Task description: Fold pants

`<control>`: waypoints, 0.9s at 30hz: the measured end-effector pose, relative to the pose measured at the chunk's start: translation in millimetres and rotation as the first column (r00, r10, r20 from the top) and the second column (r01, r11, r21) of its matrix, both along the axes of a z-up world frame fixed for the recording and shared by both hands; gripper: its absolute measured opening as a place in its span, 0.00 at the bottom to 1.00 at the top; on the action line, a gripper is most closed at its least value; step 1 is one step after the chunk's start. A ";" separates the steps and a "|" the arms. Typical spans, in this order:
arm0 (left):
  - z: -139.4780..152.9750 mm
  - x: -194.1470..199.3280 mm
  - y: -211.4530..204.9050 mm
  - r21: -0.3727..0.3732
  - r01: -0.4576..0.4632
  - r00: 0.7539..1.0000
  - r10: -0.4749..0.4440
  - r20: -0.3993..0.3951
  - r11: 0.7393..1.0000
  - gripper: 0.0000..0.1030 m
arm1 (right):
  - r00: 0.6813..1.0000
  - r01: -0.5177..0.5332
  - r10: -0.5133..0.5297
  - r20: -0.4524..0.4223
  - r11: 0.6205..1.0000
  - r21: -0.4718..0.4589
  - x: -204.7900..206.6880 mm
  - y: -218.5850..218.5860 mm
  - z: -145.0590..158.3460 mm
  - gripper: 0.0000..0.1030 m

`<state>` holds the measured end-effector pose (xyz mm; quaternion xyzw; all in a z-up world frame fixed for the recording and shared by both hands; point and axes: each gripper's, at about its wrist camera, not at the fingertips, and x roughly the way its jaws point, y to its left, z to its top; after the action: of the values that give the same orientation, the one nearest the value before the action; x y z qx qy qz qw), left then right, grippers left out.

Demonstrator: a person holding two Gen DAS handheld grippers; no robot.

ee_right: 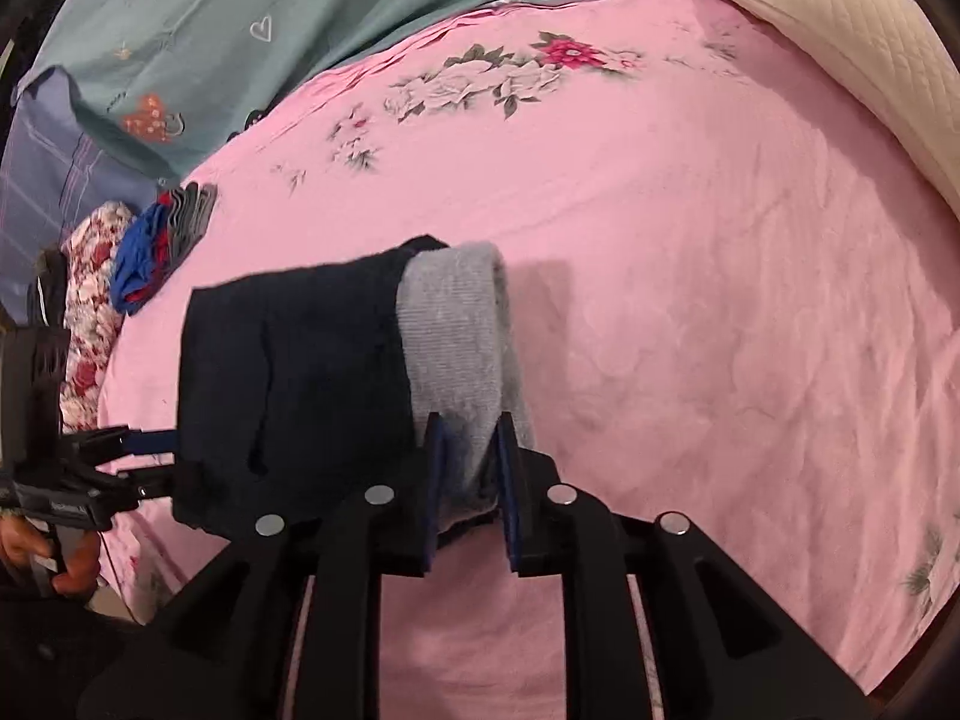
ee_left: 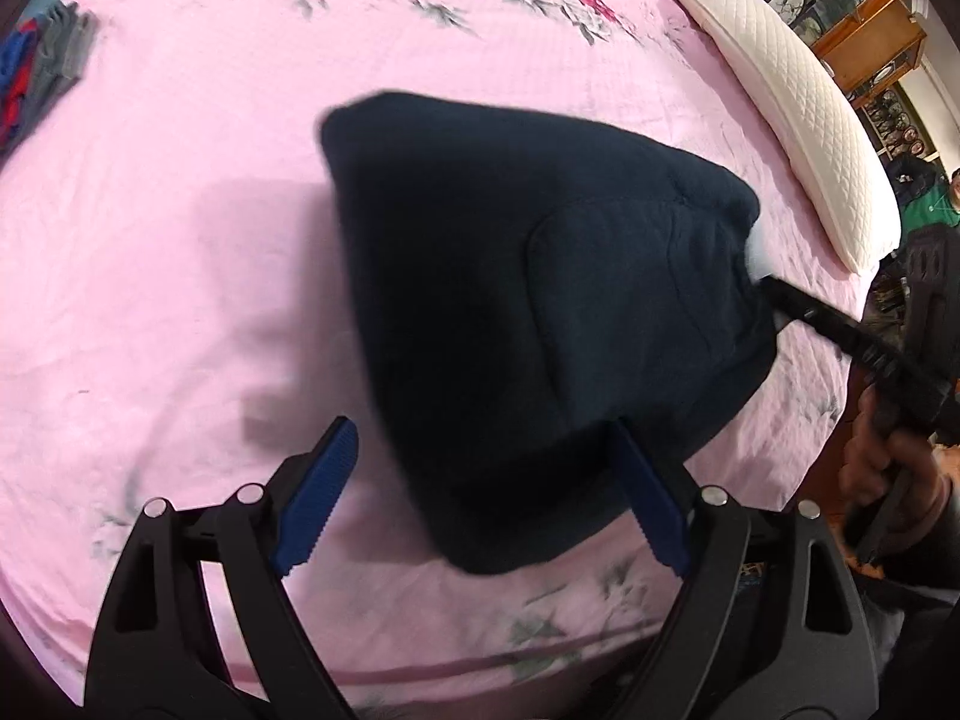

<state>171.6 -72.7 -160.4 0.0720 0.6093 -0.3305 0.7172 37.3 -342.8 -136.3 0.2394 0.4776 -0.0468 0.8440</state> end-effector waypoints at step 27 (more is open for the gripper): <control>29.3 -7.7 69.9 0.024 -0.161 0.983 0.158 0.092 0.987 0.84 | 0.905 -0.375 0.385 0.181 0.923 -0.088 106.2 123.9 40.5 0.29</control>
<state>164.0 -2.7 -131.1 0.0488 0.5851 -0.2589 0.7670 143.5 -218.9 -95.8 0.1234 0.4288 0.1300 0.8854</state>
